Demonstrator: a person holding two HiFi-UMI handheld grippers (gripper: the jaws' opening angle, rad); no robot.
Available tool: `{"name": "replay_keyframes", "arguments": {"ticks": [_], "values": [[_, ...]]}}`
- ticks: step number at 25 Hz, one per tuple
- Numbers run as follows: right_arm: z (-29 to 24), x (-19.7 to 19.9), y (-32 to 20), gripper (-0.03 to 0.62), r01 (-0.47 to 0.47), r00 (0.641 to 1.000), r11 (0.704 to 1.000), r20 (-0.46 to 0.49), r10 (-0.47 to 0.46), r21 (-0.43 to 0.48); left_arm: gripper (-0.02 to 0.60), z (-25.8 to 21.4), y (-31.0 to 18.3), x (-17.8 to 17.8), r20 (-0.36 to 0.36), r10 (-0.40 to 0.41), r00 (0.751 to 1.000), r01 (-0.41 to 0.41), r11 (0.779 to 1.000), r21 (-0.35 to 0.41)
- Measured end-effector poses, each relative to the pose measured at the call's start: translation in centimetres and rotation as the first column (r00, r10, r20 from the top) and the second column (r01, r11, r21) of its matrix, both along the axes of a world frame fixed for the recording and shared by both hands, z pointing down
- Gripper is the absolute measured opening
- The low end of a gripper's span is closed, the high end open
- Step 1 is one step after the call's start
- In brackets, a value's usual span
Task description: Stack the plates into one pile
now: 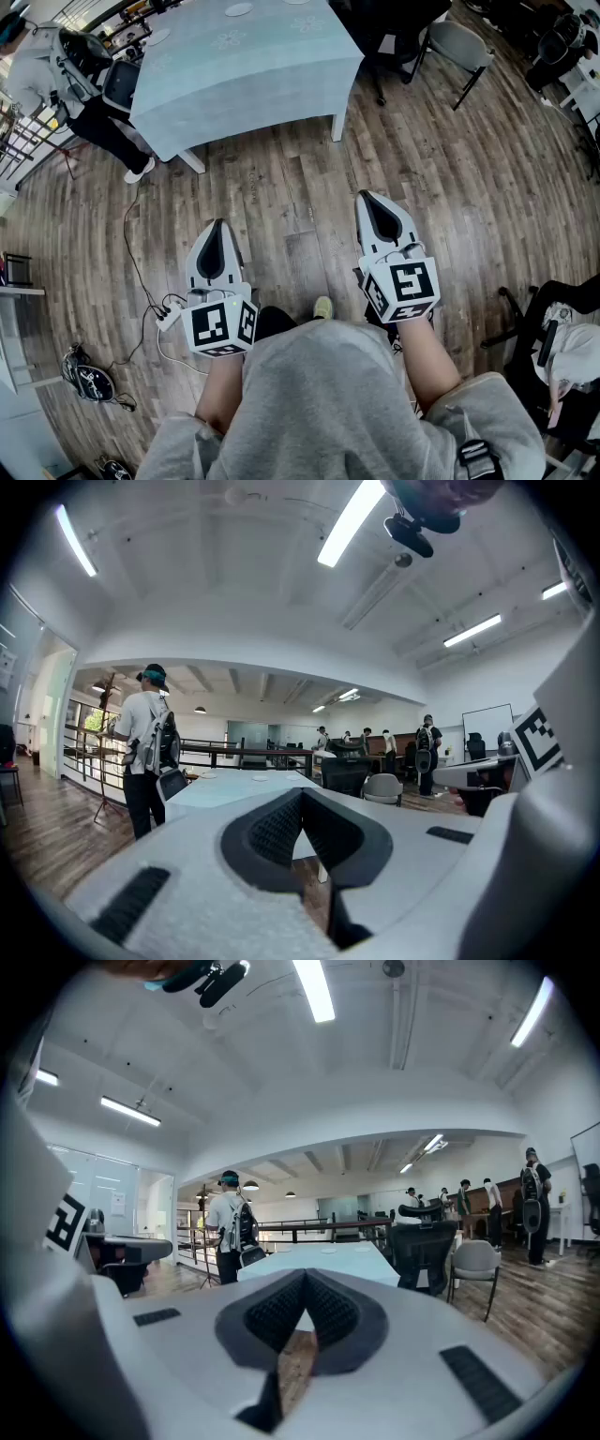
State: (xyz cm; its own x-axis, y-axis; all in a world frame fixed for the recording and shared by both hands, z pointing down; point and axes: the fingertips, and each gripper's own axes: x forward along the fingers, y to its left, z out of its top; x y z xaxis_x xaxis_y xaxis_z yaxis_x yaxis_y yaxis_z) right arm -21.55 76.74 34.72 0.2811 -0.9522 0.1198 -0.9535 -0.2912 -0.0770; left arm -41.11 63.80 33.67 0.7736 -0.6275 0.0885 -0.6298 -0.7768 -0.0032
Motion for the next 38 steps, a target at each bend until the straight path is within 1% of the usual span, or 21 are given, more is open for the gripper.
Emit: {"name": "replay_keyframes", "arguments": {"ticks": [3,8,12,17,24,28,31,38], "values": [[0.4,-0.5,0.8,0.026,-0.001,1.0,1.0,0.012,0.001,-0.011,0.015,0.0,0.9,-0.3,0.009,0.019,1.0,-0.019,1.0,-0.003],[0.0,-0.9,0.5,0.026,0.025,1.0,1.0,-0.008,-0.025,0.009,0.015,-0.3,0.9,-0.8,0.0,0.009,1.0,-0.009,1.0,-0.008],[-0.3,-1.1,-0.5,0.026,0.041,0.999,0.998,-0.01,-0.041,0.037,0.015,-0.1,0.3,-1.0,-0.008,0.005,1.0,-0.005,1.0,-0.007],[0.1,-1.1,-2.7,0.026,0.051,0.998,0.998,-0.038,-0.05,0.025,0.015,0.5,-1.5,-0.6,-0.019,0.008,1.0,-0.008,1.0,-0.003],[0.4,1.2,-8.7,0.026,0.072,0.996,0.997,-0.051,-0.071,0.007,0.015,0.6,-7.0,2.5,-0.03,0.039,0.999,-0.039,0.999,-0.004],[1.4,3.0,-12.4,0.026,0.083,0.996,0.996,-0.037,-0.084,-0.023,0.015,1.7,-10.8,5.1,-0.021,0.053,0.998,-0.054,0.998,-0.034],[1.7,4.3,-15.3,0.026,0.094,0.995,0.995,-0.033,-0.096,-0.039,0.015,1.6,-13.5,6.9,-0.019,0.061,0.998,-0.062,0.997,-0.04],[1.8,5.9,-22.4,0.026,0.107,0.994,0.993,-0.001,-0.107,-0.056,0.015,1.3,-20.3,8.1,-0.003,0.049,0.999,-0.049,0.997,-0.055]]}}
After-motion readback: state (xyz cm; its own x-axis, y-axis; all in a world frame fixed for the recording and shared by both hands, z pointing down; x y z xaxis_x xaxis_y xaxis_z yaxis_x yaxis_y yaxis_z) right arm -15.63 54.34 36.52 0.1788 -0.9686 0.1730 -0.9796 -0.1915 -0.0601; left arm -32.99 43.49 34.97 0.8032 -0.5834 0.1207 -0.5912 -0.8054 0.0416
